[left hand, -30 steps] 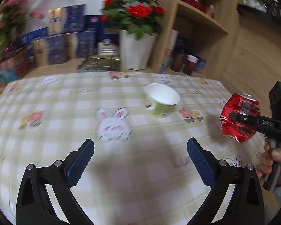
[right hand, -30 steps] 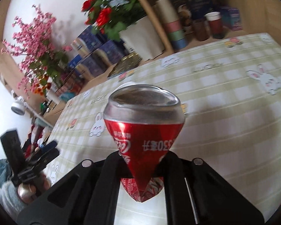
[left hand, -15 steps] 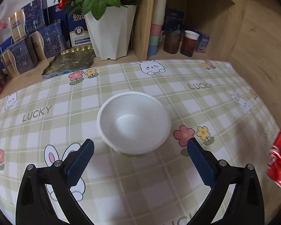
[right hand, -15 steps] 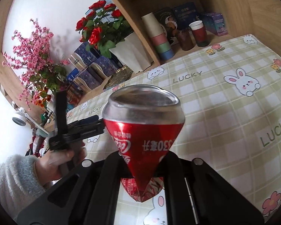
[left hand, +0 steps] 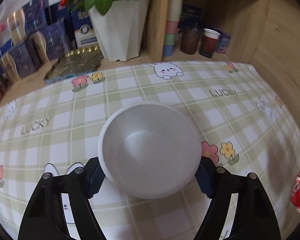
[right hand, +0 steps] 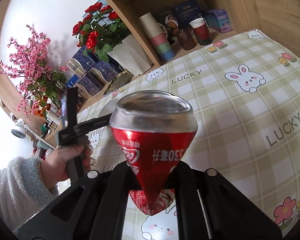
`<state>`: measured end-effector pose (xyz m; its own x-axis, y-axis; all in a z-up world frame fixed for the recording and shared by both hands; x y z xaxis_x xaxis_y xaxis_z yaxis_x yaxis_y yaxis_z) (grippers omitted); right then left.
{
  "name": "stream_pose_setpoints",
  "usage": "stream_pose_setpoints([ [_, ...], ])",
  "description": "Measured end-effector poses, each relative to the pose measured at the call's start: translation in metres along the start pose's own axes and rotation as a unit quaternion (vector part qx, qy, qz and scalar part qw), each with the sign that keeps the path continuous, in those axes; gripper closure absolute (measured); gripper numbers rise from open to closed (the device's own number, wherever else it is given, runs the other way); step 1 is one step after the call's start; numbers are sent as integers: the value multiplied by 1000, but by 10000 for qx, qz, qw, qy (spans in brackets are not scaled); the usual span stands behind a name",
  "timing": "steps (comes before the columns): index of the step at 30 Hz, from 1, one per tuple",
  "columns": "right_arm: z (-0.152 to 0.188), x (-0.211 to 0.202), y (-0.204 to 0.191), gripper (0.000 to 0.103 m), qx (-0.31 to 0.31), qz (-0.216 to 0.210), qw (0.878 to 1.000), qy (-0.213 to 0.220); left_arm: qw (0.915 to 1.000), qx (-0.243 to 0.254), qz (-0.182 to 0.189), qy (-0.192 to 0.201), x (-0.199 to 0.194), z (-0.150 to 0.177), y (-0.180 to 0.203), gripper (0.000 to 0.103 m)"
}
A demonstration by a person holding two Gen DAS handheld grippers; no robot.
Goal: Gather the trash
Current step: 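Grasp the white paper cup with the left tool while the right tool lifts the can, then drop the red can into the bin with the right tool while the left tool carries the cup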
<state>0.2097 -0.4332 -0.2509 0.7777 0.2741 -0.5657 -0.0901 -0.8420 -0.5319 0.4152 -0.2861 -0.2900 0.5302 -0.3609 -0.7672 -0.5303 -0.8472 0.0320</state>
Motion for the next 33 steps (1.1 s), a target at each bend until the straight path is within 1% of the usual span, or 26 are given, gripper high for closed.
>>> stream_pose_setpoints([
  [7,16,5,-20,96,185,-151,9997,-61,9988,415,-56,243,-52,21,1,29],
  [11,26,3,-42,96,91,-234,9996,-112,9987,390,2,322,-87,34,-4,29],
  [16,41,-1,-67,96,-20,-305,9992,-241,9985,365,98,404,-145,65,-10,29],
  [20,56,-9,-90,96,-88,-433,9985,-311,9990,219,80,389,-185,97,-24,29],
  [24,77,-22,-114,96,-132,-589,9974,-383,9996,-212,102,177,-219,140,-42,29],
  [26,91,-28,-124,96,-205,-626,9968,-457,9995,-287,63,137,-236,162,-48,29],
  [28,103,-33,-132,96,-261,-648,9962,-523,9993,-326,-6,166,-251,179,-53,29],
  [33,133,-51,-145,96,-370,-698,9947,-660,9986,-476,39,238,-285,211,-52,29],
])
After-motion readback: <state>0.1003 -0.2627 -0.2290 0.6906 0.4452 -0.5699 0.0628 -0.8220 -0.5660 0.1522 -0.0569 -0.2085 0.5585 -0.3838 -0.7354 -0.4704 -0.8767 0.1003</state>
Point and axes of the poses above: each gripper's, at about its wrist camera, not at the fingertips, and x roughly the way its jaws point, y to its right, z to its underside, the point moved 9 cm from there along x, roughly the way its jaws point, and after that the axes turned 1 degree about -x, right-handed, at the moved point
